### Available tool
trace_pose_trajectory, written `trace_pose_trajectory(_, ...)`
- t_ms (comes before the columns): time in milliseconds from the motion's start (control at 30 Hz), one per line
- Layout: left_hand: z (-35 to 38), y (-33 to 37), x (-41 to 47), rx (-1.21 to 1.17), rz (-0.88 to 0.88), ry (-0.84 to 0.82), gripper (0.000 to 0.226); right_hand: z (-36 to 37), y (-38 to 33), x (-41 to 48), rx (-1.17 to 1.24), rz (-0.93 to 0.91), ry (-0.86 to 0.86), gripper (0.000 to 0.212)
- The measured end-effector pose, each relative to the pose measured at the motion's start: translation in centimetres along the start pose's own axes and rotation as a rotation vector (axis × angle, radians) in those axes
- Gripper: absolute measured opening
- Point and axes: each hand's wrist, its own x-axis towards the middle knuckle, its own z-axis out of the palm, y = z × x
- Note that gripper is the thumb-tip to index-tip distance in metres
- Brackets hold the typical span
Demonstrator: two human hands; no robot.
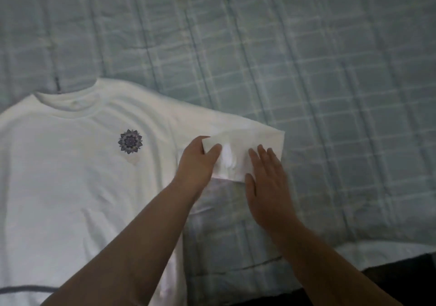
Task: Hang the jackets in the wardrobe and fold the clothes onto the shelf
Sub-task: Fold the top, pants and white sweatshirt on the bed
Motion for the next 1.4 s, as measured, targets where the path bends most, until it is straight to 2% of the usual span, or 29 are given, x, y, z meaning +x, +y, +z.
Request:
trace_pose_trajectory(100,-7.3,-1.0,0.8,-0.016,0.005,0.083,0.014,3.7,-4.8,1.0,-0.114,-0.064,-0.065,0.061)
trace_pose_trajectory(233,-16.6,-1.9,1.7,-0.101,-0.01,0.185,0.033,7.7,-10.7,2.9,-0.231,-0.128,-0.073,0.062)
trace_pose_trajectory(367,-24.2,-2.9,2.9,-0.242,-0.04,0.215,0.024,10.3,-14.8,4.1,-0.344,-0.151,-0.148,0.08)
trace_pose_trajectory(467,-28.5,-4.0,3.3,-0.321,-0.055,0.217,0.018,11.5,-16.7,4.5,-0.434,-0.185,-0.2,0.093)
trace_pose_trajectory(633,-34.7,-6.4,3.5,-0.366,-0.084,0.264,0.017,12.3,-18.0,5.4,-0.502,-0.145,-0.12,0.094)
trace_pose_trajectory(733,-37.8,-7.9,3.4,-0.387,-0.103,0.285,0.012,12.2,-18.8,5.9,-0.546,-0.138,-0.133,0.097)
trace_pose_trajectory(800,-39.7,-9.1,3.6,-0.42,-0.122,0.303,0.016,12.2,-19.1,6.4,-0.574,-0.13,-0.159,0.1)
trace_pose_trajectory(867,-41.4,-10.2,4.0,-0.425,-0.127,0.31,0.029,12.3,-19.3,6.8,-0.594,-0.143,-0.175,0.102)
trace_pose_trajectory(933,-42.5,-11.1,4.3,-0.408,-0.133,0.311,0.042,12.5,-19.6,7.0,-0.585,-0.162,-0.186,0.102)
trace_pose_trajectory(1033,-43.6,-12.9,5.0,-0.307,-0.149,0.355,0.033,12.8,-19.7,7.1,-0.54,-0.159,-0.195,0.101)
trace_pose_trajectory(1267,-44.9,-14.7,6.3,0.171,-0.109,0.451,0.025,13.4,-18.8,7.3,-0.53,-0.182,-0.256,0.101)
trace_pose_trajectory(1400,-45.9,-15.4,7.1,0.348,-0.1,0.465,0.031,13.3,-18.7,7.4,-0.565,-0.197,-0.289,0.103)
